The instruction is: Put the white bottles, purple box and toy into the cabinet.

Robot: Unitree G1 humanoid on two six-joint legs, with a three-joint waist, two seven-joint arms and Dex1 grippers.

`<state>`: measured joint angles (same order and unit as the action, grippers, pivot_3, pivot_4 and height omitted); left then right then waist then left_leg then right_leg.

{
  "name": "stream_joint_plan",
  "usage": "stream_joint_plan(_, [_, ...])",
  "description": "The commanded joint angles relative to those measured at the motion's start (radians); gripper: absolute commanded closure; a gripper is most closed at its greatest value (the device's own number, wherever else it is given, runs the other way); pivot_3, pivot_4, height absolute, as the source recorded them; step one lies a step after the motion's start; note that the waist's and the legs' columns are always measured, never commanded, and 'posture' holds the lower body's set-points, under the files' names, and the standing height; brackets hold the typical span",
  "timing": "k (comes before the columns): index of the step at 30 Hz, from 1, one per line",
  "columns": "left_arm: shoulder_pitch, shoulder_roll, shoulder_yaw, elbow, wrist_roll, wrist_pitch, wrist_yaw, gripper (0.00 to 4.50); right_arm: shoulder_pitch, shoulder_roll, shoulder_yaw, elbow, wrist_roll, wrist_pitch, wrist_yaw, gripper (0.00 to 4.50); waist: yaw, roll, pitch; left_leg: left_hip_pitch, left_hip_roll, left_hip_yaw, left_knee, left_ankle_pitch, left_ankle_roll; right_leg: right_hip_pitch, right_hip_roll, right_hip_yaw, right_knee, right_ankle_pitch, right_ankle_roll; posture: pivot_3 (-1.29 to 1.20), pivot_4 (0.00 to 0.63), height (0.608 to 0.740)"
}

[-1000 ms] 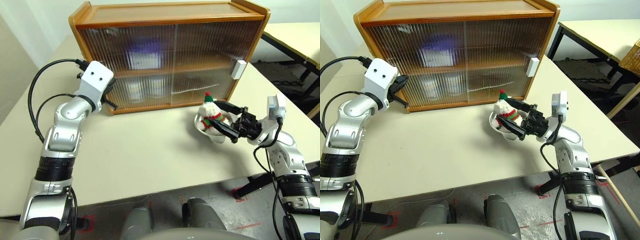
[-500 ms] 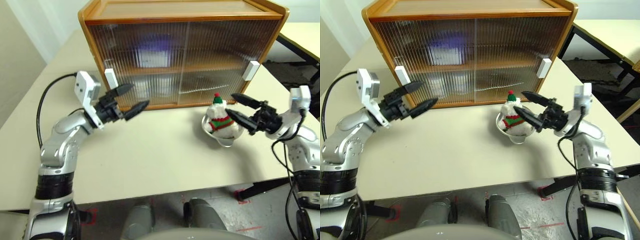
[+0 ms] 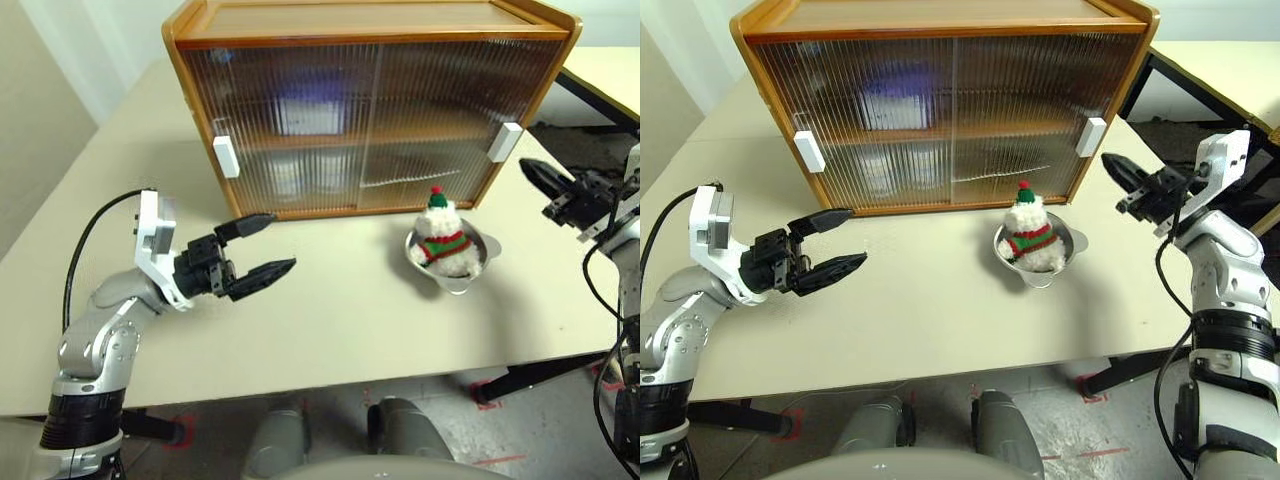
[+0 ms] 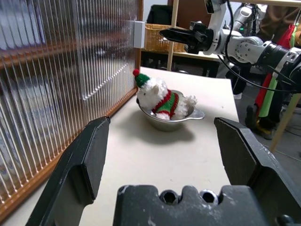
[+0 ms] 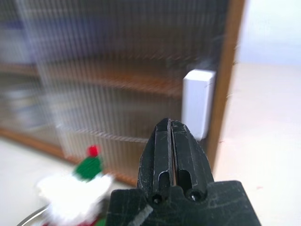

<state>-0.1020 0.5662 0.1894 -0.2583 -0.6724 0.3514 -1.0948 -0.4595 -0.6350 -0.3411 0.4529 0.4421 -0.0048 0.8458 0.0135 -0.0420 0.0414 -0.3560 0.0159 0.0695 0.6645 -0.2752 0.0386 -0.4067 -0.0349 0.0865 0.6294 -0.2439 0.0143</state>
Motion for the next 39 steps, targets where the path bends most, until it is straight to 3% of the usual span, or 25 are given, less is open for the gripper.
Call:
stream_joint_plan(1, [0.012, -0.001, 0.0, -0.001, -0.005, -0.021, -0.004, 0.0, -0.045, 0.014, 0.01, 0.046, -0.048, -0.026, -0.071, 4.43, 0.001, 0.0, 0.0, 0.0, 0.0, 0.0, 0.0, 0.0, 0.0, 0.0, 0.0, 0.0, 0.0, 0.0, 0.0, 0.12, 0.0, 0.74])
stream_joint_plan(13, [0.026, -0.01, -0.025, -0.005, 0.009, -0.054, 0.008, 0.0, -0.195, 0.023, 0.069, 0.213, -0.217, -0.072, -0.273, 4.43, 0.002, 0.0, 0.0, -0.001, 0.0, 0.0, 0.0, 0.0, 0.0, 0.0, -0.001, 0.0, -0.001, 0.001, -0.001, 0.15, 0.0, 0.74])
stream_joint_plan(39, [0.022, 0.008, -0.032, 0.019, 0.025, -0.07, 0.004, 0.0, -0.268, 0.205, 0.161, 0.165, -0.167, 0.013, -0.104, 4.43, -0.003, 0.001, 0.0, 0.0, 0.001, 0.0, 0.0, 0.001, 0.001, 0.0, 0.0, 0.0, 0.001, 0.003, -0.002, 0.16, 0.0, 0.74])
